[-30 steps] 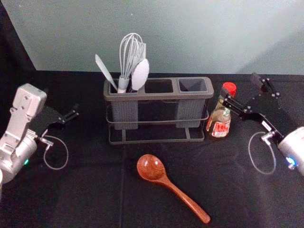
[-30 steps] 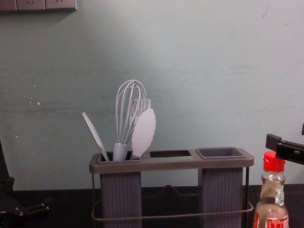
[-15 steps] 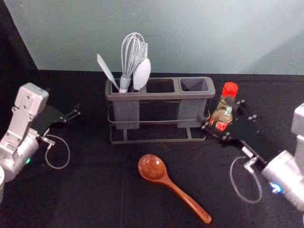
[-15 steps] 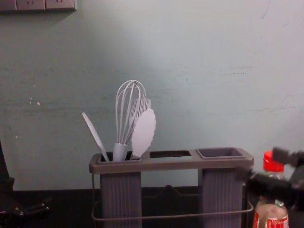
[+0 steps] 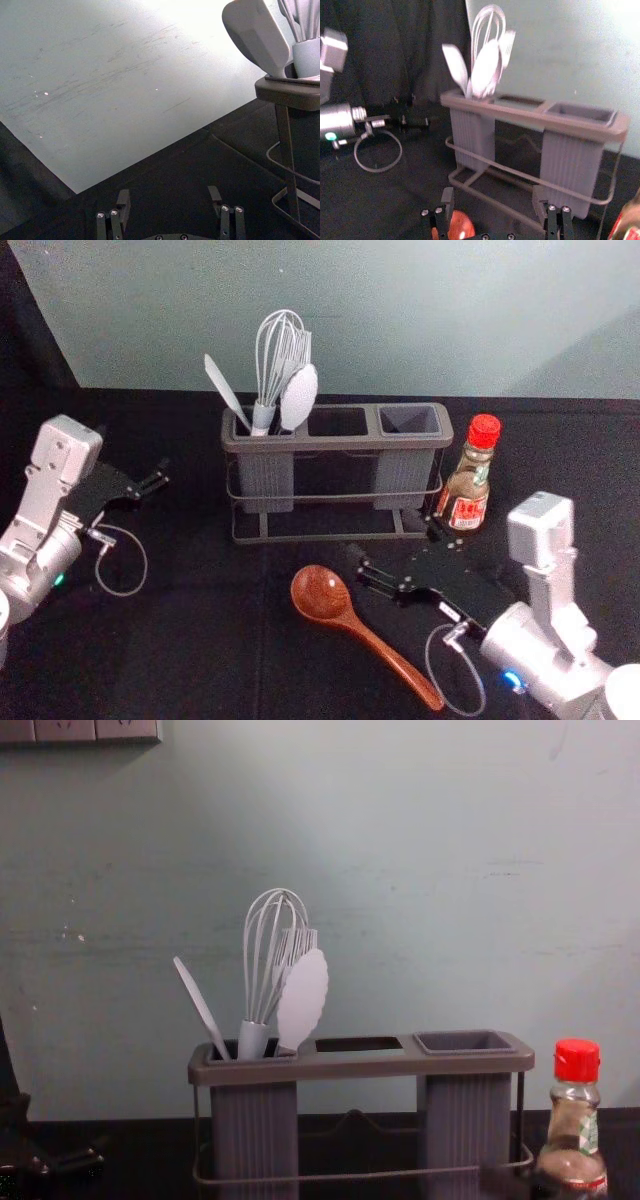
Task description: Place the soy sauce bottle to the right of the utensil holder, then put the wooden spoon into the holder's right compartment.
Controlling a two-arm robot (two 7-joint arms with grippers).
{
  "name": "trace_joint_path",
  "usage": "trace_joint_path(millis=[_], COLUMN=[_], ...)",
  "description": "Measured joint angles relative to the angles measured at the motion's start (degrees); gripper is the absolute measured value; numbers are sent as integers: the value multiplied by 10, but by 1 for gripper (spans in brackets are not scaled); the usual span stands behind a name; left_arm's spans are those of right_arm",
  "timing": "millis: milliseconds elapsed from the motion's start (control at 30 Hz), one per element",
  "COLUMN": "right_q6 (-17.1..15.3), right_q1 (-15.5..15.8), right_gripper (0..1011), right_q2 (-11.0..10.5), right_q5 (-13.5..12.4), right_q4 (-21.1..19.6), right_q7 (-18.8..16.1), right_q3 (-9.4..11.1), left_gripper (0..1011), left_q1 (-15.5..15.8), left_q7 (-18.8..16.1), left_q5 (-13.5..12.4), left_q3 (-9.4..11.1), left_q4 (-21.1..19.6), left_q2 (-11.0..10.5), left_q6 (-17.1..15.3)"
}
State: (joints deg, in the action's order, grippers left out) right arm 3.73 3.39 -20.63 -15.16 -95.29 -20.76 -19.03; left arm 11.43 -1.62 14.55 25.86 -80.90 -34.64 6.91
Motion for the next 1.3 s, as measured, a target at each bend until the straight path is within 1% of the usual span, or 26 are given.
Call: trace_joint_path(millis=[100, 167, 200, 267, 300, 400, 533, 1233, 1267, 1300], right_q6=[-18, -34, -42, -49, -55, -60, -50, -54, -54, -58], right_q1=[-4, -7, -9, -11, -12, -12, -9, -10, -10, -9], right_gripper=[1000, 1000, 1000, 1000, 1000, 1000, 1002, 1000, 1000, 1000], right_q2=[6, 12, 16, 19, 22, 29, 37, 34, 35, 35], right_q5=[13, 29, 42, 55, 67, 81, 77, 78, 79, 87], right_q4=[6, 10, 11, 11, 11, 10, 12, 11, 11, 7], right_q7=[11, 23, 31, 37, 43, 47, 42, 42, 43, 46], right_q3=[-10, -19, -26, -32, -37, -42, -39, -40, -40, -41], left_gripper=[1011, 1011, 1011, 1011, 1011, 1011, 1011, 1011, 1011, 1011], left_q1=[0, 0, 0, 0, 0, 0, 0, 0, 0, 0], left_q7=[0, 0, 0, 0, 0, 0, 0, 0, 0, 0], left_q5=[0, 0, 0, 0, 0, 0, 0, 0, 0, 0], left_q3=[0, 0, 0, 0, 0, 0, 0, 0, 0, 0], left_q4=[0, 0, 0, 0, 0, 0, 0, 0, 0, 0], left_q2=[0, 0, 0, 0, 0, 0, 0, 0, 0, 0], left_q6=[0, 0, 0, 0, 0, 0, 0, 0, 0, 0])
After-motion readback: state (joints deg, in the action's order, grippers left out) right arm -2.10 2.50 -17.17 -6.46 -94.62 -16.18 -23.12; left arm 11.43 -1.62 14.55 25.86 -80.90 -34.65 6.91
